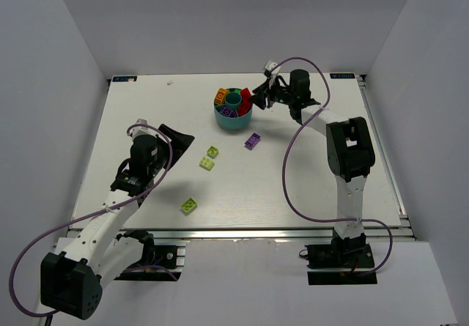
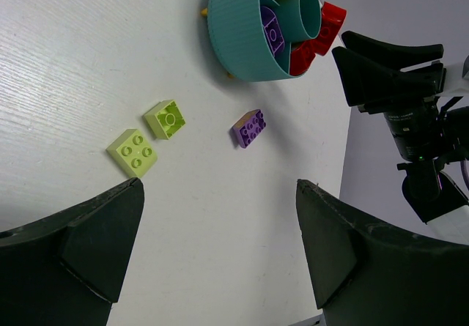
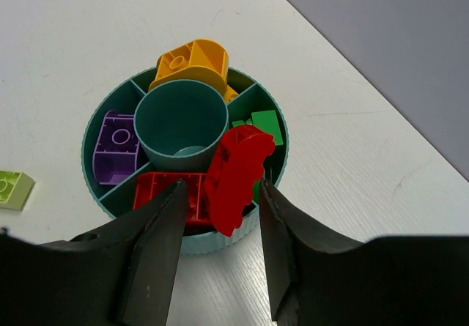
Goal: Sort the legos into containers by color
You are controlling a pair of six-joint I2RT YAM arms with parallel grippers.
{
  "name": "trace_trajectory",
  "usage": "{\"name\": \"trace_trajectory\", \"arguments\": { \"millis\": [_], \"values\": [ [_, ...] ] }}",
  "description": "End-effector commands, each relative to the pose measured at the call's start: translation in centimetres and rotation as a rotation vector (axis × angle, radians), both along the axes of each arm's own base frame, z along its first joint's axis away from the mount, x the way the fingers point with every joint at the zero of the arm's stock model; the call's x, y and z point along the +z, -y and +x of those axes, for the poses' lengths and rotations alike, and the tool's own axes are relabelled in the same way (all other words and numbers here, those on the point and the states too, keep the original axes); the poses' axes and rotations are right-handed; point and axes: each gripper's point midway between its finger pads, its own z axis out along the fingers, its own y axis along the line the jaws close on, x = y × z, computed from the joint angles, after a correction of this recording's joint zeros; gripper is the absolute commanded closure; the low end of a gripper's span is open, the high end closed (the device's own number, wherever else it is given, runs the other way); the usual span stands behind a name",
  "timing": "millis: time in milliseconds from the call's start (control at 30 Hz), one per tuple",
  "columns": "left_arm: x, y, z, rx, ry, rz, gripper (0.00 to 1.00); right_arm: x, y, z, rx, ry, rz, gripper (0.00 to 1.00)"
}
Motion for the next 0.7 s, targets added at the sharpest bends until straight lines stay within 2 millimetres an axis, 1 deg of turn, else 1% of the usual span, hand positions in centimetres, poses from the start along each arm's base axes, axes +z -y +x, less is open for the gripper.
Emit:
{"name": "trace_trajectory", "arguments": {
  "millis": [0, 133, 200, 333, 367, 400, 467, 500, 567, 600, 633, 667],
  "values": [
    [0.5, -0.3, -0.1, 0.009, 0.014, 0.001, 0.06, 0.8, 0.0, 0.3, -0.002, 0.032, 0.01, 0.5],
    [0.6, -0.2, 0.0, 0.008, 0.02, -0.003, 0.06, 1.6, -0.1, 0.2, 0.002, 0.045, 0.016, 0.5],
    [0.6, -0.3, 0.1, 0.009, 0.019, -0.001, 0.06, 1.6, 0.0, 0.0, 0.002, 0.045, 0.016, 0.5],
    [0.7, -0.4, 0.0, 0.013, 0.022, 0.001, 0.06, 3.2, 0.4, 0.0, -0.023, 0.082, 0.023, 0.48],
    [0.7, -0.4, -0.1, 0.011, 0.022, 0.001, 0.06, 3.5, 0.8, 0.3, -0.048, 0.091, 0.021, 0.45],
    [0.7, -0.4, -0.1, 0.013, 0.021, 0.003, 0.06, 4.3, 1.2, 0.3, -0.064, 0.108, 0.02, 0.42],
    [0.7, -0.5, -0.1, 0.017, 0.026, 0.007, 0.06, 5.2, 1.8, 0.4, -0.09, 0.132, 0.025, 0.38],
    [0.8, -0.6, -0.1, 0.019, 0.028, 0.008, 0.06, 6.3, 2.3, 0.5, -0.11, 0.15, 0.03, 0.32],
    [0.9, -0.7, -0.2, 0.021, 0.034, 0.014, 0.06, 6.7, 2.9, 0.4, -0.125, 0.155, 0.029, 0.29],
    [0.9, -0.7, -0.2, 0.021, 0.034, 0.02, 0.06, 7.7, 3.2, 0.2, -0.133, 0.17, 0.034, 0.27],
    [0.9, -0.8, -0.2, 0.022, 0.034, 0.024, 0.06, 7.8, 3.5, 0.0, -0.134, 0.17, 0.032, 0.26],
    [0.9, -1.0, -0.2, 0.03, 0.033, 0.029, 0.02, 7.8, 4.0, -0.1, -0.139, 0.162, 0.02, 0.23]
  ]
}}
